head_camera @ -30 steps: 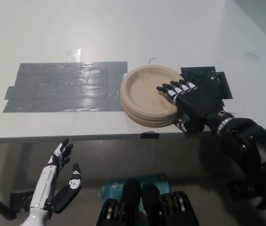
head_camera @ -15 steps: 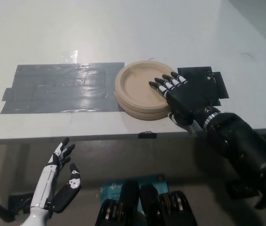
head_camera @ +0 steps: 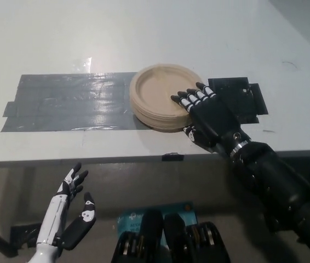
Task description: A stack of plates is kept in the middle of the desk close to the robot and the robot grabs the stack with its right hand, picks it up and hands it to a person.
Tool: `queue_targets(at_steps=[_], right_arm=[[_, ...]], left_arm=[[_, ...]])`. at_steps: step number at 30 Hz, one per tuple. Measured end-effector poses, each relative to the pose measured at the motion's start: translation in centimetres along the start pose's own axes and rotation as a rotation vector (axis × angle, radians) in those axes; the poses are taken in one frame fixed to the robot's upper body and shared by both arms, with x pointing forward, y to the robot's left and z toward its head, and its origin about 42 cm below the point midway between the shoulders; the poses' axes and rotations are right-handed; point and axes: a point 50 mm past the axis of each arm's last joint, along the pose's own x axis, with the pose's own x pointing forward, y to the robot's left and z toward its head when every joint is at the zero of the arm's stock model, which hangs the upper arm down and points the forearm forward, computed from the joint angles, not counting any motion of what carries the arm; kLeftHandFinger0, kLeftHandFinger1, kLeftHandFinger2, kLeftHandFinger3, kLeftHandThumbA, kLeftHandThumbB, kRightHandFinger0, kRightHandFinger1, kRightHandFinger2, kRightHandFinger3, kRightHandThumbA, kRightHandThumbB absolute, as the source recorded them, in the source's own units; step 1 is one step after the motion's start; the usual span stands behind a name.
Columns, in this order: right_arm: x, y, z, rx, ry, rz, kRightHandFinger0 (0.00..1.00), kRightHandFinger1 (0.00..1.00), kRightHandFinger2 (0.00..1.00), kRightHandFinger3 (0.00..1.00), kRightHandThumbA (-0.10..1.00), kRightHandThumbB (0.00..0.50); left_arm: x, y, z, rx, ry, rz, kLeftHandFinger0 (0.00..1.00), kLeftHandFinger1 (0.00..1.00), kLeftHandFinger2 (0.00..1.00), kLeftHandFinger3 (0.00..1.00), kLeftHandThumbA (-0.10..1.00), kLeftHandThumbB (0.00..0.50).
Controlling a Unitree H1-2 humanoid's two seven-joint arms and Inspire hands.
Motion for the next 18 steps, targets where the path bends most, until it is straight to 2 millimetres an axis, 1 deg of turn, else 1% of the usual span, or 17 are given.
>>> queue_targets(at_steps=[2,3,4,5,6,7,8,9,10,11,12,15,16,17,18], right_arm=[[-0.1,0.0,0.1,0.001,-0.006,-0.026,0.00,0.04,0.62,0.50,-0.10,0.265],[-0.3,0.0,0.1,0.001,-0.010,-0.046,0.00,0.03,0.61,0.54,-0.10,0.264],[-0.4,0.0,0.2,0.001,-0.012,-0.055,0.00,0.00,0.60,0.60,-0.10,0.253],[-0.7,0.0,0.2,0.005,-0.018,-0.082,0.00,0.00,0.60,0.60,-0.10,0.253],[-0.8,-0.2,0.3,0.008,-0.023,-0.107,0.00,0.00,0.60,0.63,-0.10,0.251],[-0.9,-0.4,0.4,0.012,-0.029,-0.130,0.00,0.01,0.62,0.65,-0.10,0.211],[-0.9,-0.7,0.5,0.017,-0.036,-0.157,0.00,0.03,0.64,0.65,-0.10,0.205],[-1.1,-1.2,0.7,0.023,-0.045,-0.193,0.00,0.03,0.64,0.65,-0.10,0.205],[-1.2,-1.5,0.8,0.027,-0.050,-0.215,0.00,0.06,0.67,0.69,-0.10,0.196],[-1.6,-2.2,1.0,0.039,-0.066,-0.264,0.00,0.07,0.68,0.74,-0.10,0.195],[-1.7,-2.5,1.1,0.043,-0.070,-0.279,0.00,0.07,0.68,0.76,-0.10,0.206],[-3.0,-4.2,1.5,0.066,-0.099,-0.387,0.00,0.07,0.69,0.76,-0.10,0.198],[-3.2,-4.8,1.6,0.071,-0.109,-0.418,0.00,0.07,0.69,0.77,-0.10,0.186],[-3.3,-5.0,1.6,0.073,-0.112,-0.430,0.00,0.07,0.68,0.77,-0.10,0.182],[-3.4,-5.7,1.6,0.075,-0.118,-0.462,0.00,0.07,0.68,0.77,-0.10,0.198]], left_arm=[[-0.1,0.0,-0.1,0.000,0.005,0.000,1.00,1.00,0.90,1.00,0.24,0.000],[-0.2,0.0,-0.2,0.000,0.007,0.000,1.00,1.00,0.90,1.00,0.21,0.000],[-0.2,0.0,-0.2,0.000,0.008,0.000,1.00,1.00,0.88,1.00,0.14,0.000],[-0.3,-0.1,-0.2,-0.001,0.010,-0.001,1.00,1.00,0.88,1.00,0.14,0.000],[-0.3,-0.1,-0.2,-0.001,0.010,-0.001,1.00,1.00,0.88,1.00,0.13,0.000],[-0.3,-0.1,-0.2,-0.001,0.010,-0.001,1.00,1.00,0.88,1.00,0.15,0.000],[-0.3,-0.1,-0.2,-0.001,0.011,-0.001,1.00,1.00,0.90,1.00,0.18,0.000],[-0.3,-0.1,-0.2,-0.002,0.011,-0.002,1.00,1.00,0.90,1.00,0.18,0.000],[-0.4,-0.2,-0.3,-0.002,0.011,-0.003,1.00,1.00,0.91,1.00,0.21,0.000],[-0.4,-0.3,-0.3,-0.003,0.014,-0.006,1.00,1.00,0.91,1.00,0.22,0.000],[-0.5,-0.3,-0.3,-0.003,0.014,-0.006,1.00,1.00,0.89,1.00,0.21,0.000],[-0.7,-0.4,-0.5,-0.003,0.020,-0.010,1.00,1.00,0.87,1.00,0.23,0.000],[-0.8,-0.4,-0.5,-0.004,0.020,-0.012,1.00,1.00,0.88,1.00,0.21,0.000],[-0.8,-0.4,-0.5,-0.004,0.020,-0.012,1.00,1.00,0.88,1.00,0.21,0.000],[-0.9,-0.5,-0.5,-0.004,0.020,-0.013,1.00,1.00,0.88,1.00,0.21,0.000]])
